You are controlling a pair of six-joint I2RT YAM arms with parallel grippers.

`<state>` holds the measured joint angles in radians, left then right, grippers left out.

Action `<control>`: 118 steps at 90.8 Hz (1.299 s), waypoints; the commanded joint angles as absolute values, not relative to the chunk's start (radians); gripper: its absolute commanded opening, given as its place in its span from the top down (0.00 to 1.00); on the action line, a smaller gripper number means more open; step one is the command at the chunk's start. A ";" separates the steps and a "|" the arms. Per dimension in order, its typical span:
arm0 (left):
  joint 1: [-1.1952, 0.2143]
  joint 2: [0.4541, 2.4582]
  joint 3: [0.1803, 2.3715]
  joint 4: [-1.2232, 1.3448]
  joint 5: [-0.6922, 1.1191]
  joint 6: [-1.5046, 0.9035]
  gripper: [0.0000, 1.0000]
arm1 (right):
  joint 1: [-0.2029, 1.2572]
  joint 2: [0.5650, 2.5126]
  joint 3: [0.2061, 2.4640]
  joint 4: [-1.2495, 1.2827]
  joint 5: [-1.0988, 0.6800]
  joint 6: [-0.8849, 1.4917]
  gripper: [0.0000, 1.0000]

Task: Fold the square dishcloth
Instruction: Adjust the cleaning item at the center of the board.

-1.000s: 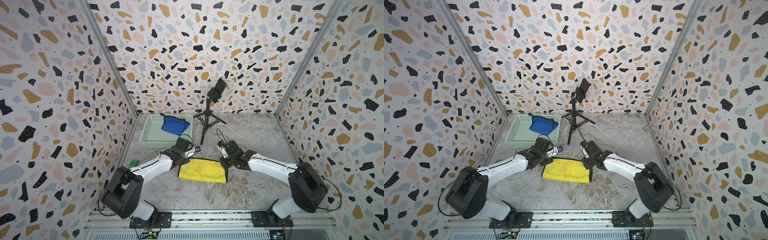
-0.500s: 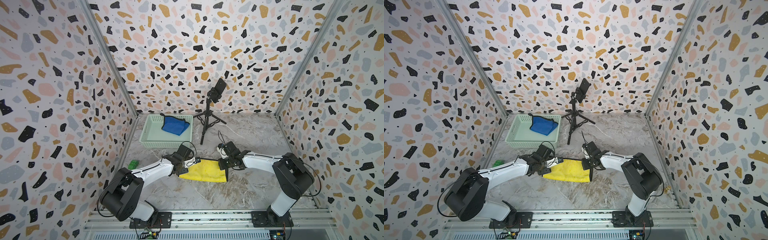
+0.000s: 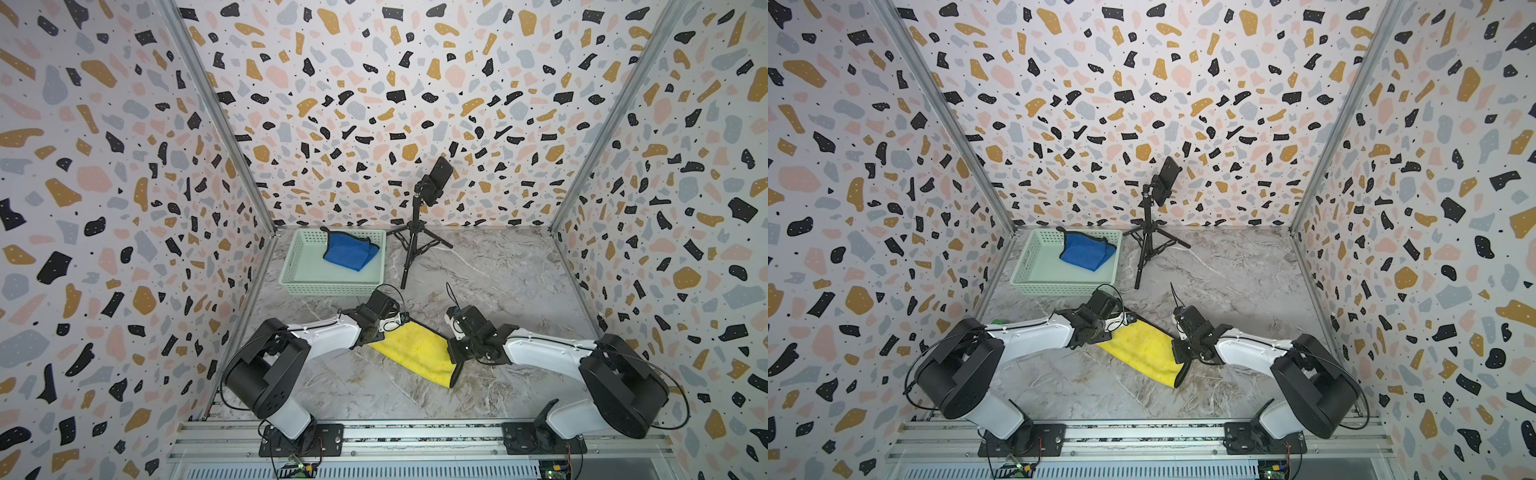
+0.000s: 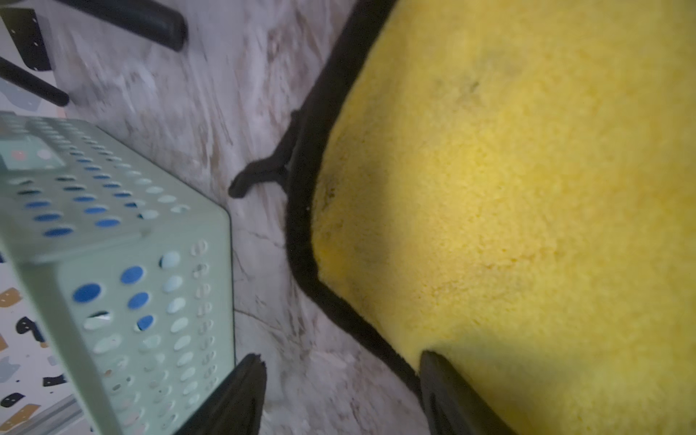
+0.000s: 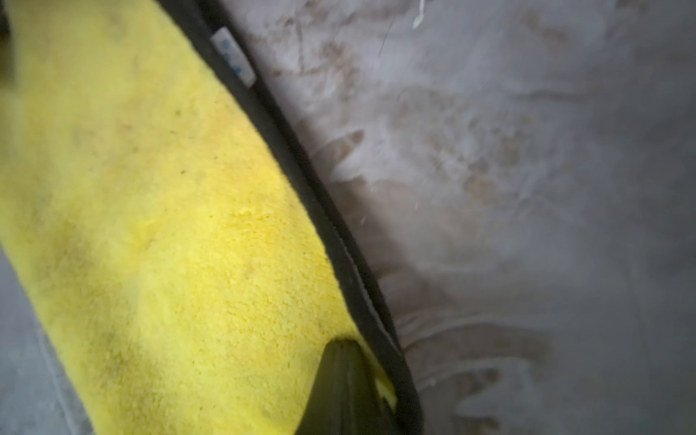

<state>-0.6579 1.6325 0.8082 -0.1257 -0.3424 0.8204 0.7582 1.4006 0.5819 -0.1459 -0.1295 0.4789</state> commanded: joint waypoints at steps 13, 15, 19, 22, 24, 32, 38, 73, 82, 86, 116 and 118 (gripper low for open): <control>-0.744 1.802 0.948 -0.026 -0.351 0.877 0.25 | 0.880 1.233 0.416 -0.203 -0.282 0.635 1.00; -0.748 1.821 0.963 -0.003 -0.348 0.880 0.24 | 0.881 1.219 0.409 -0.193 -0.301 0.644 1.00; -0.755 1.859 1.001 0.017 -0.340 0.882 0.23 | 0.882 1.187 0.403 -0.190 -0.333 0.656 1.00; -0.758 1.883 1.035 0.019 -0.335 0.881 0.23 | 0.882 1.161 0.400 -0.191 -0.353 0.658 1.00; -0.761 1.904 1.052 0.022 -0.335 0.881 0.23 | 0.882 1.144 0.402 -0.195 -0.360 0.659 1.00; -0.769 1.934 1.087 0.057 -0.334 0.896 0.21 | 0.875 1.091 0.430 -0.250 -0.356 0.646 1.00; -0.771 1.906 1.086 0.087 -0.317 0.902 0.18 | 0.843 1.068 0.463 -0.281 -0.361 0.639 1.00; -0.741 1.417 0.979 -0.239 -0.102 0.779 0.13 | 0.638 1.443 0.796 -0.164 -0.472 0.554 1.00; -0.741 1.301 0.894 -0.335 0.000 0.764 0.16 | 0.622 1.597 0.880 -0.092 -0.502 0.567 1.00; -0.741 1.253 0.856 -0.372 0.055 0.765 0.17 | 0.619 1.662 0.915 -0.066 -0.512 0.577 1.00; -0.921 1.080 0.696 -0.558 0.241 0.826 0.27 | 0.572 1.847 0.945 0.043 -0.380 0.649 1.00; -0.940 1.089 0.692 -0.552 0.236 0.826 0.26 | 0.570 1.839 0.929 0.051 -0.361 0.654 1.00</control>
<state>-0.8673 1.0813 0.7090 -0.5102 0.1677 0.8078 0.5926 1.8633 0.9798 0.0097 -0.4778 0.6109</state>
